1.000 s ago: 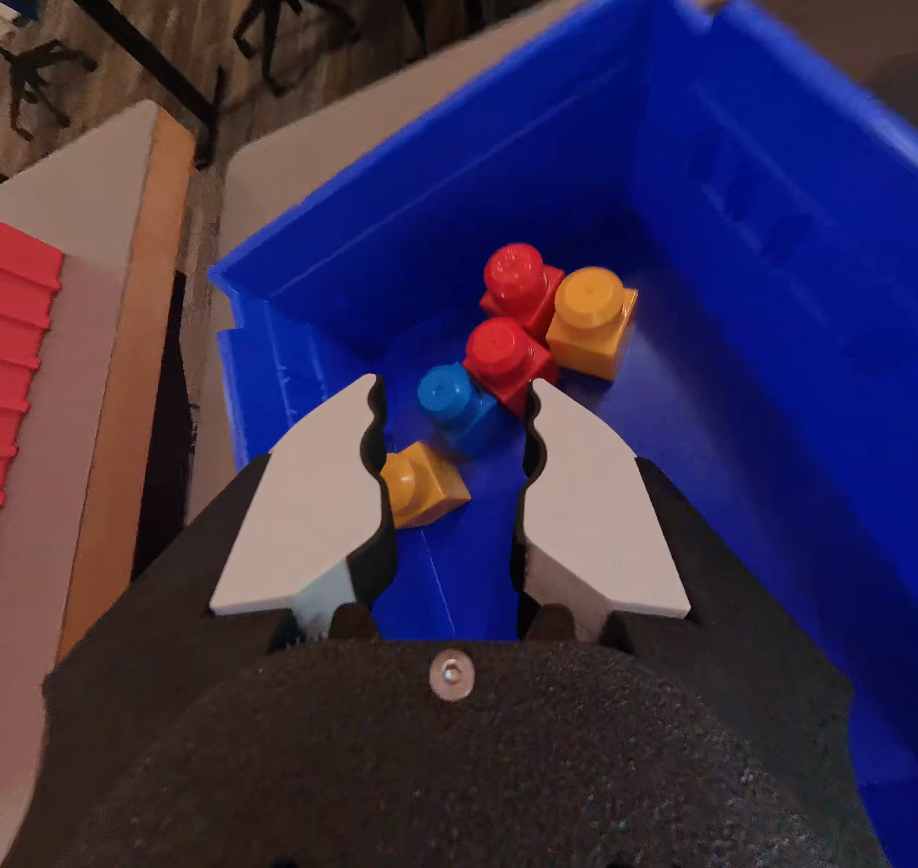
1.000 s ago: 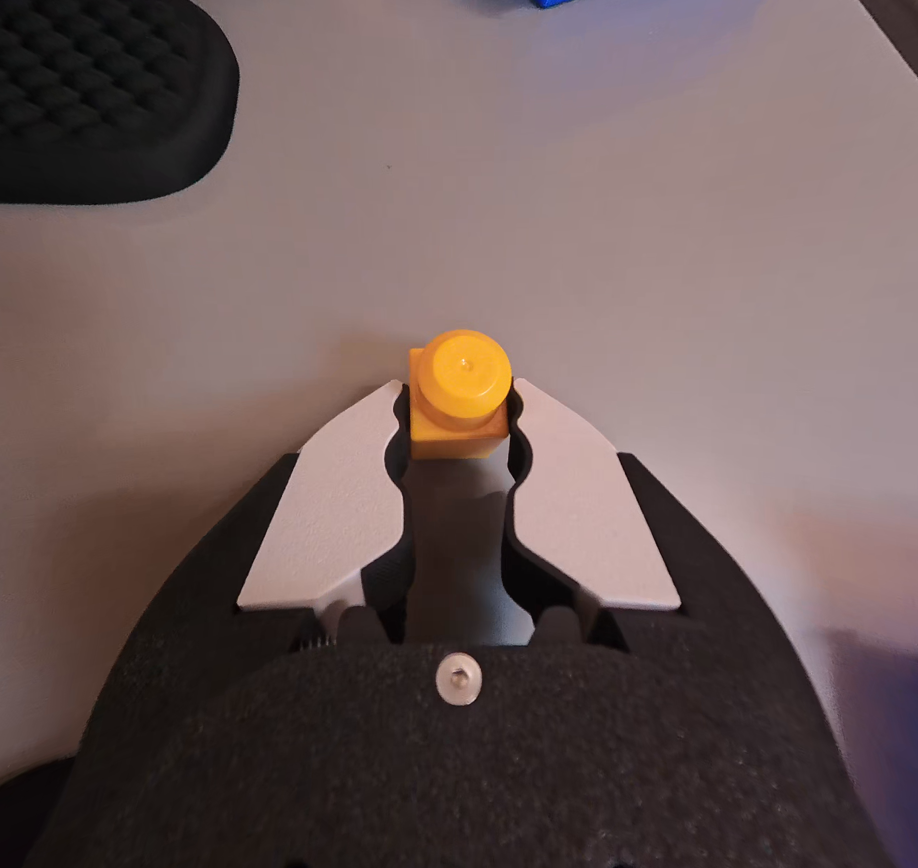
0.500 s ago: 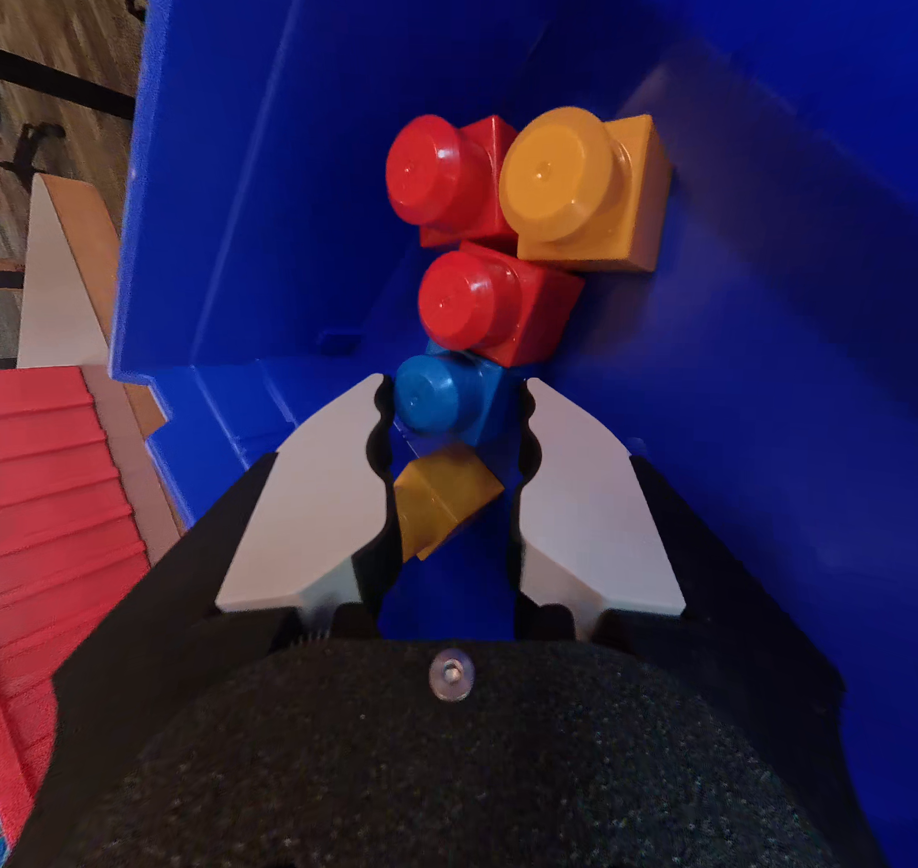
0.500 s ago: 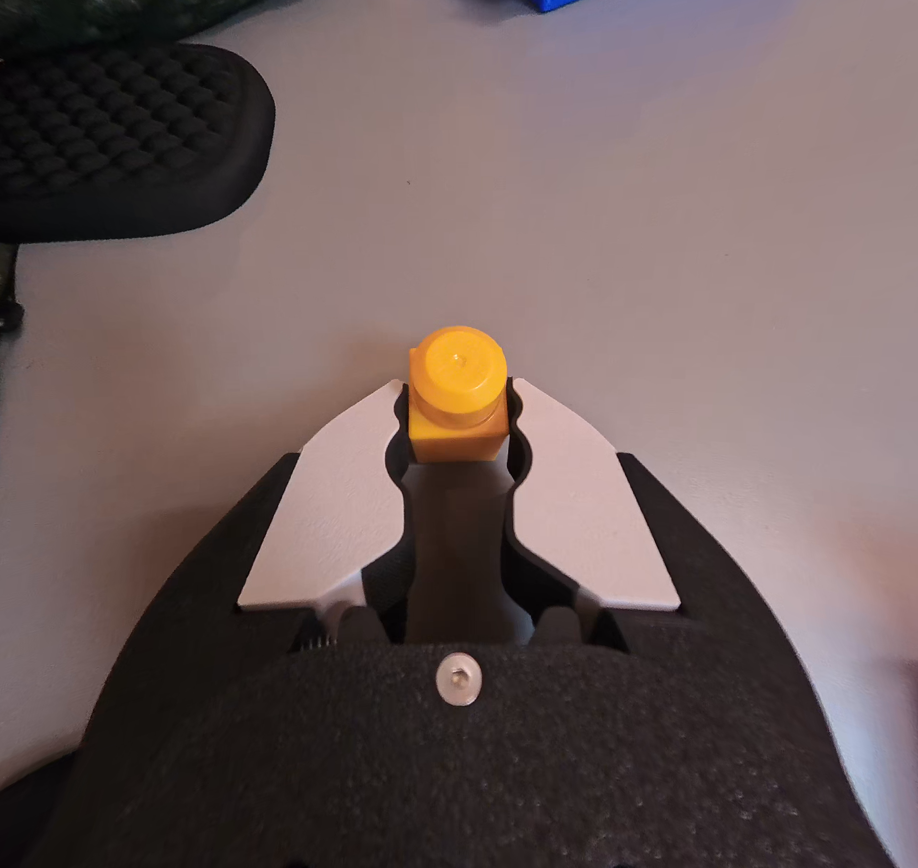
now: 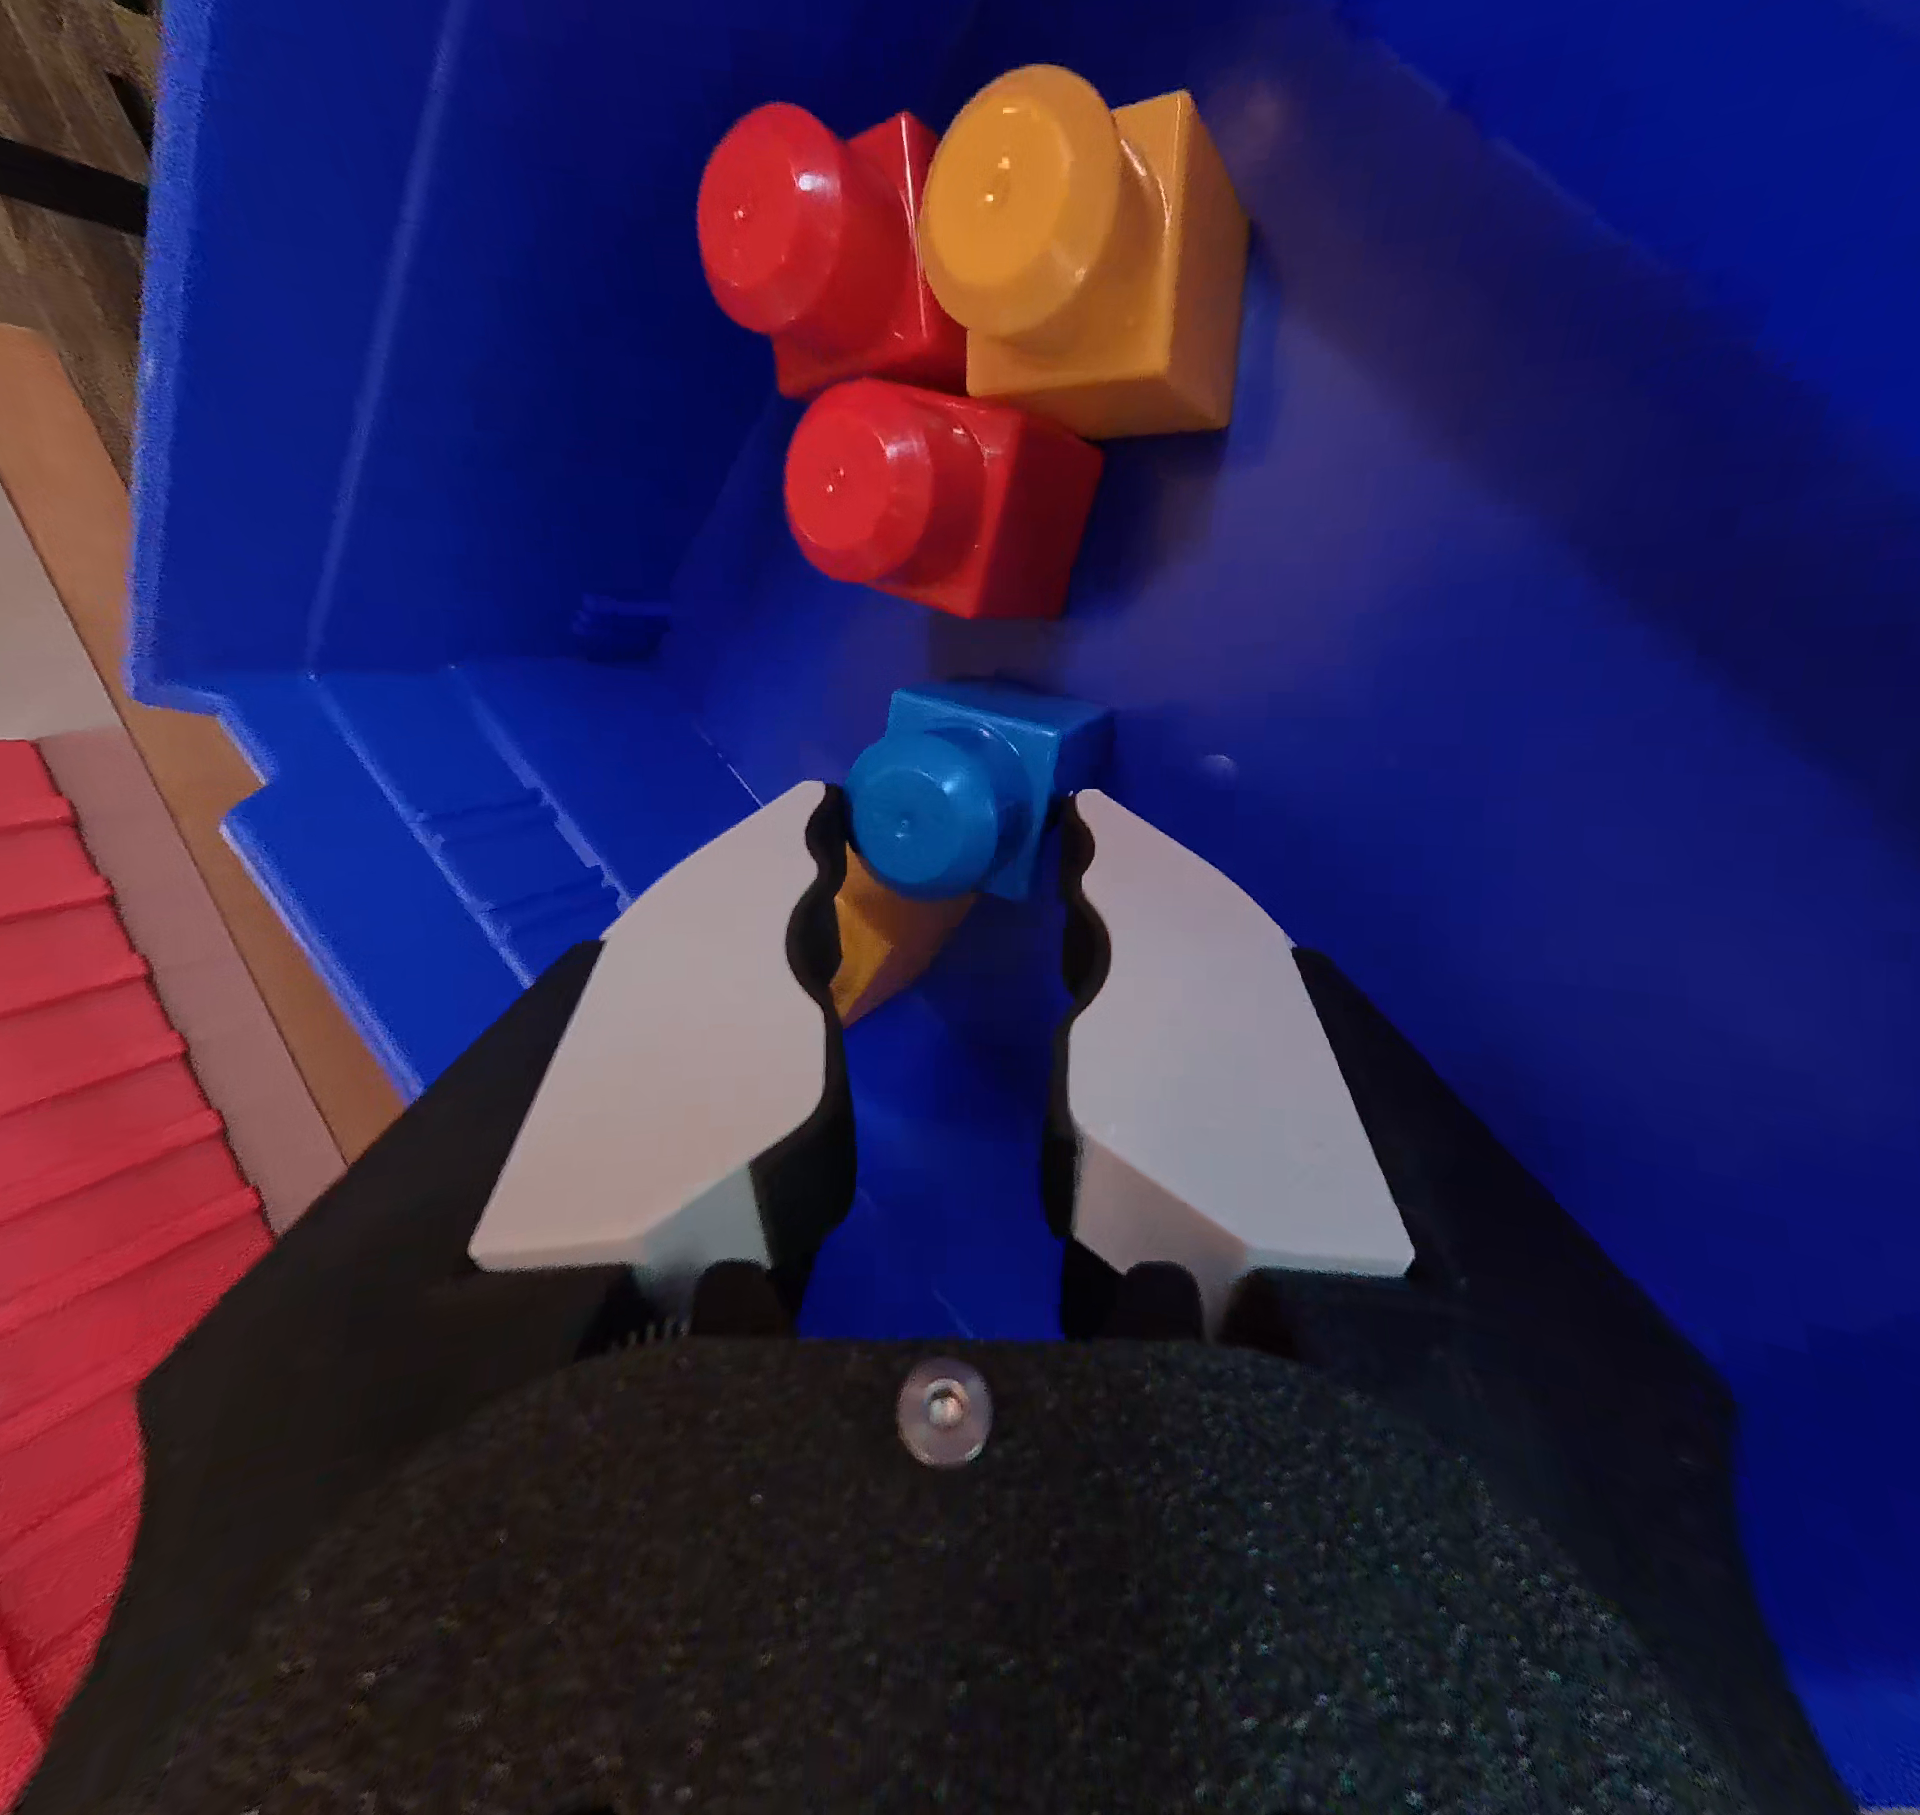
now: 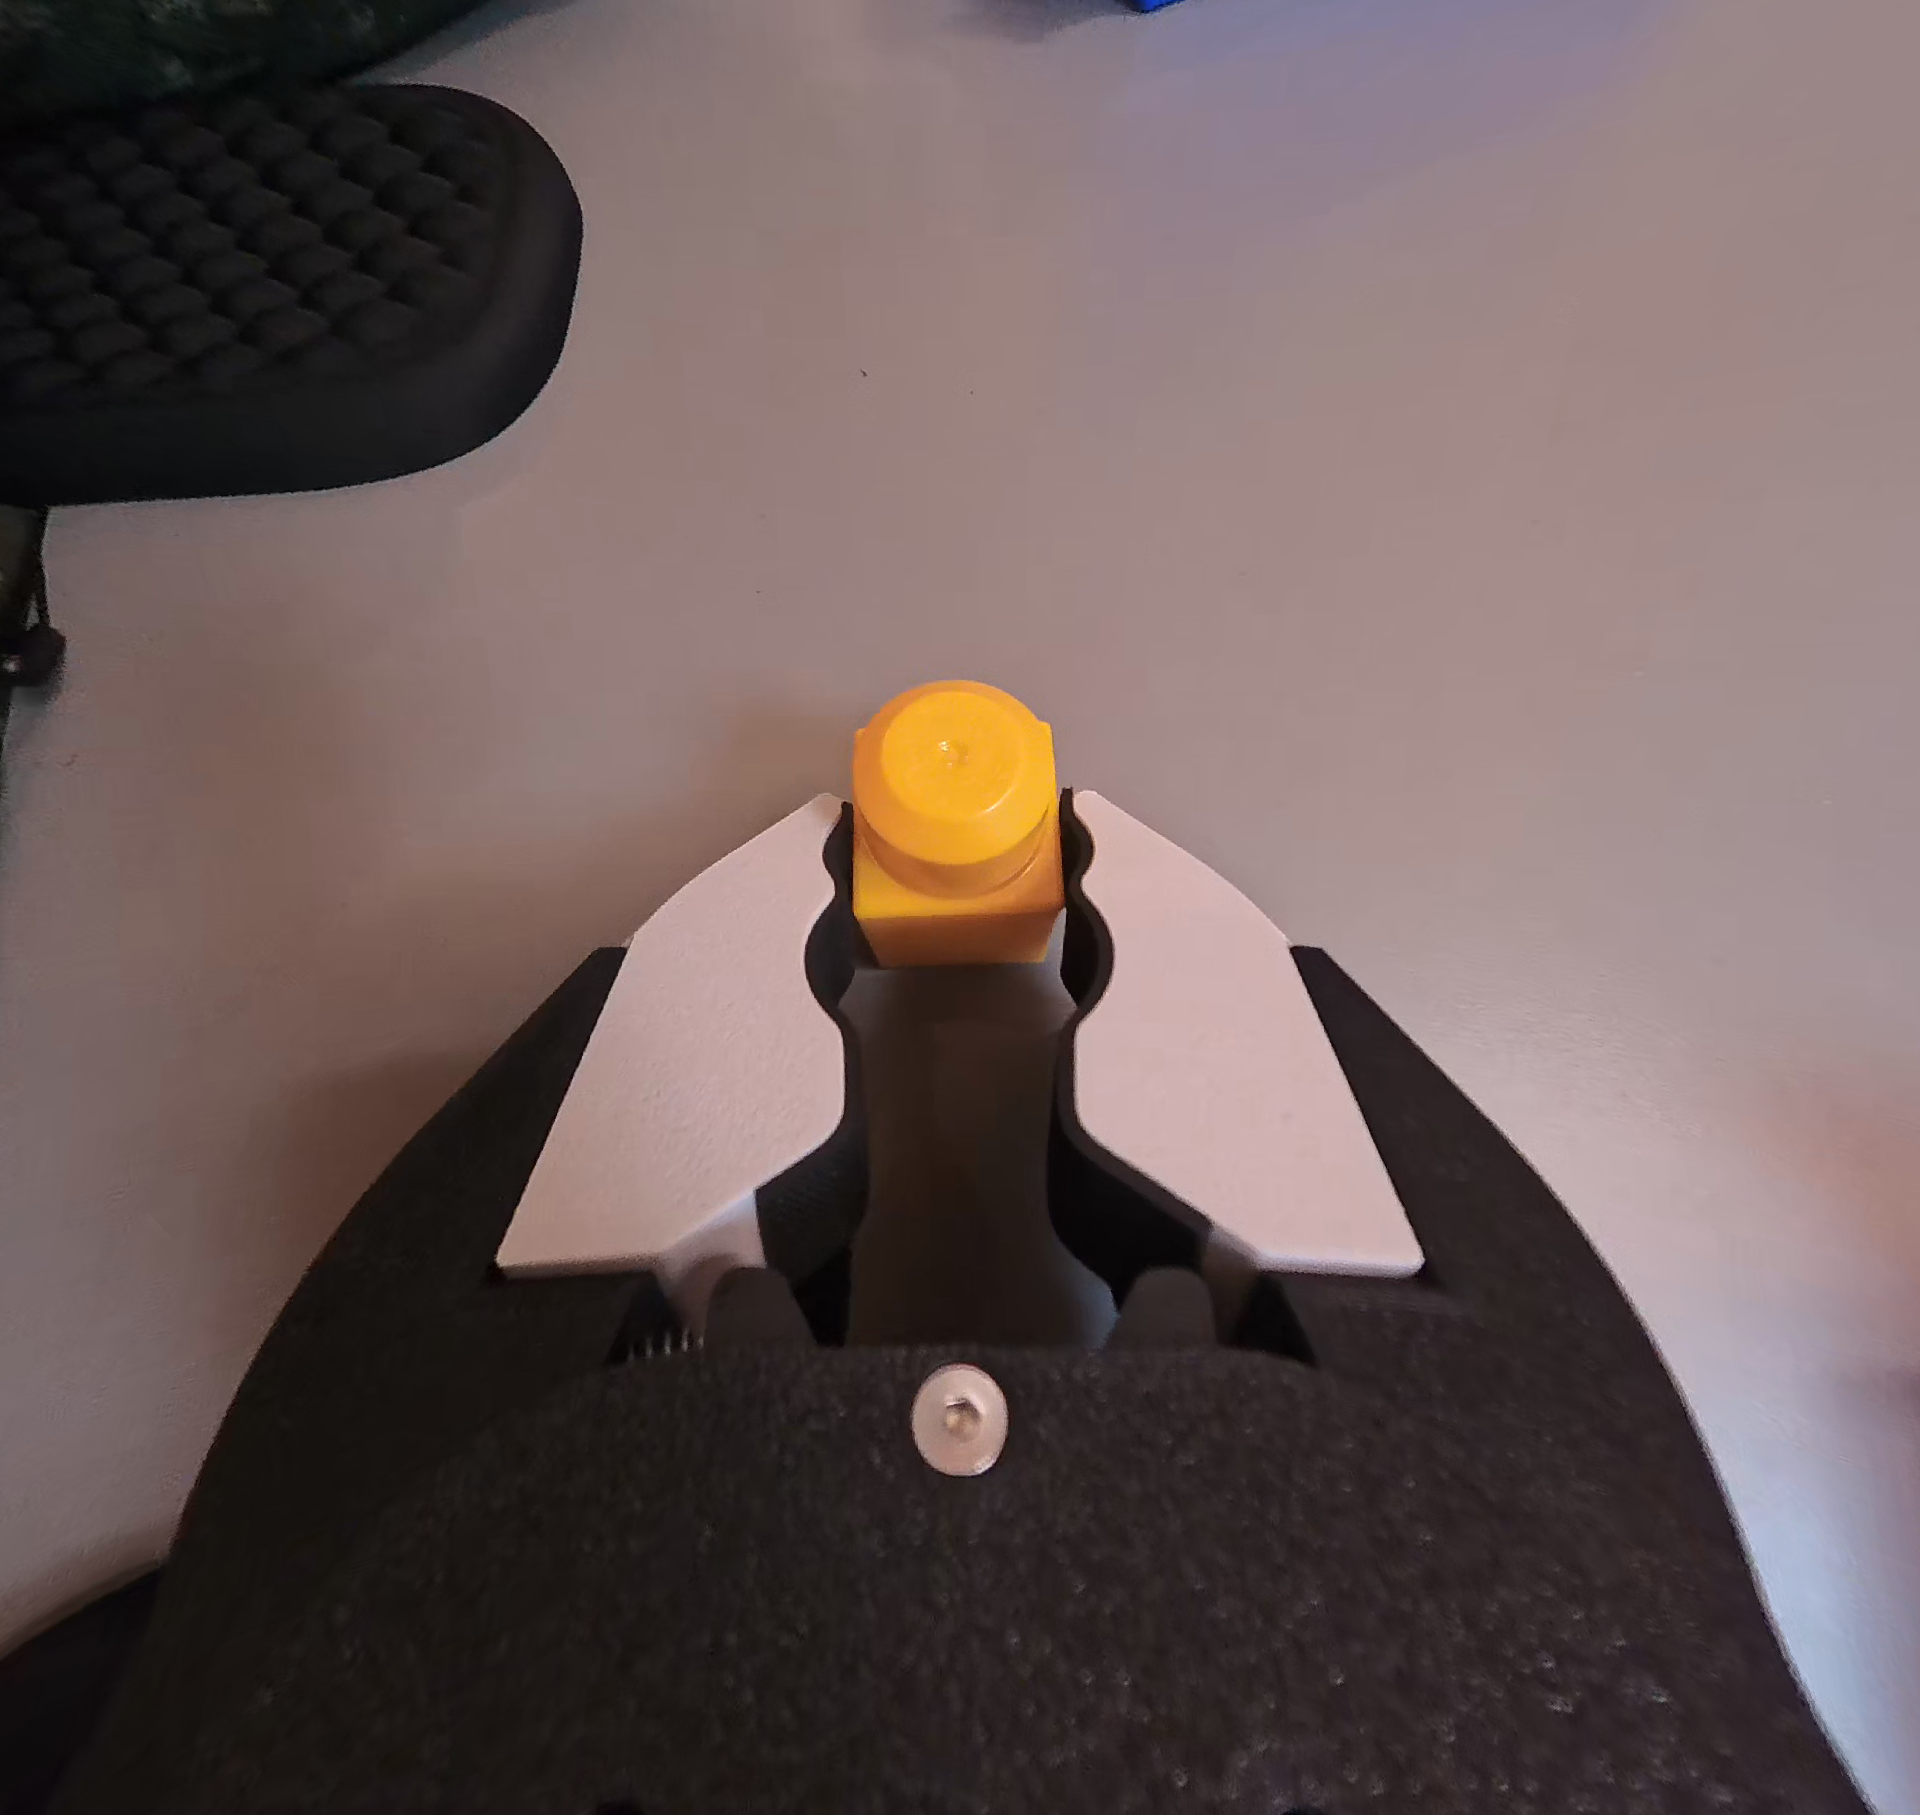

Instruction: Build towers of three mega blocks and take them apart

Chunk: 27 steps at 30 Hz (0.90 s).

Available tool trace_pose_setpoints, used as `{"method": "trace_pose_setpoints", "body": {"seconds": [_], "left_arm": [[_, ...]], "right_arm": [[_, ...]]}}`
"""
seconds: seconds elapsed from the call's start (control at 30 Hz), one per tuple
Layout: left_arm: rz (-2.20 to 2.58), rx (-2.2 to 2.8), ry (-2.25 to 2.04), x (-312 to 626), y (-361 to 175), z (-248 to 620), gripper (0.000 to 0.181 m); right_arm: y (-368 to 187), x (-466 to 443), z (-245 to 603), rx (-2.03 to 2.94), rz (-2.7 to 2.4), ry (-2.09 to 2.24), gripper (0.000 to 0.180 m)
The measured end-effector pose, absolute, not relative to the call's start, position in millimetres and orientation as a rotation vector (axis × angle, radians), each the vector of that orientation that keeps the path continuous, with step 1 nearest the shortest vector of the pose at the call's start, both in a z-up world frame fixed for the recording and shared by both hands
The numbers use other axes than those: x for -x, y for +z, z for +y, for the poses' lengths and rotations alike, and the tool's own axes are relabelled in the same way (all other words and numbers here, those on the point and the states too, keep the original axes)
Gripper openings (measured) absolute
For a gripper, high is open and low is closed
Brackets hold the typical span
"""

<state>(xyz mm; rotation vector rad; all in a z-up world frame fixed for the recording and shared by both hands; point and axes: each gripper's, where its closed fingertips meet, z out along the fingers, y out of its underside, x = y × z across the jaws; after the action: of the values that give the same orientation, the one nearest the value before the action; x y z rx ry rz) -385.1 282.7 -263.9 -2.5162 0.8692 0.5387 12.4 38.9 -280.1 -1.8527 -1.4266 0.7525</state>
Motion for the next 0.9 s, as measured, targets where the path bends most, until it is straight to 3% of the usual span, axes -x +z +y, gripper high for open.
{"method": "trace_pose_setpoints", "body": {"seconds": [0.3,0.53,0.7,0.9], "left_arm": [[0.890,2.576,0.522,390,-272,282,0.049],[0.860,2.526,0.469,379,-258,284,0.034],[0.819,2.304,0.398,346,-187,275,0.034],[1.089,1.751,-0.137,196,-72,194,0.033]], "right_arm": [[-281,-11,38,1.867,-1.419,0.790,0.037],[-282,-11,38,1.870,-1.425,0.793,0.038],[-290,-14,41,1.877,-1.465,0.670,0.041],[-293,-17,45,1.879,-1.477,0.571,0.047]]}}
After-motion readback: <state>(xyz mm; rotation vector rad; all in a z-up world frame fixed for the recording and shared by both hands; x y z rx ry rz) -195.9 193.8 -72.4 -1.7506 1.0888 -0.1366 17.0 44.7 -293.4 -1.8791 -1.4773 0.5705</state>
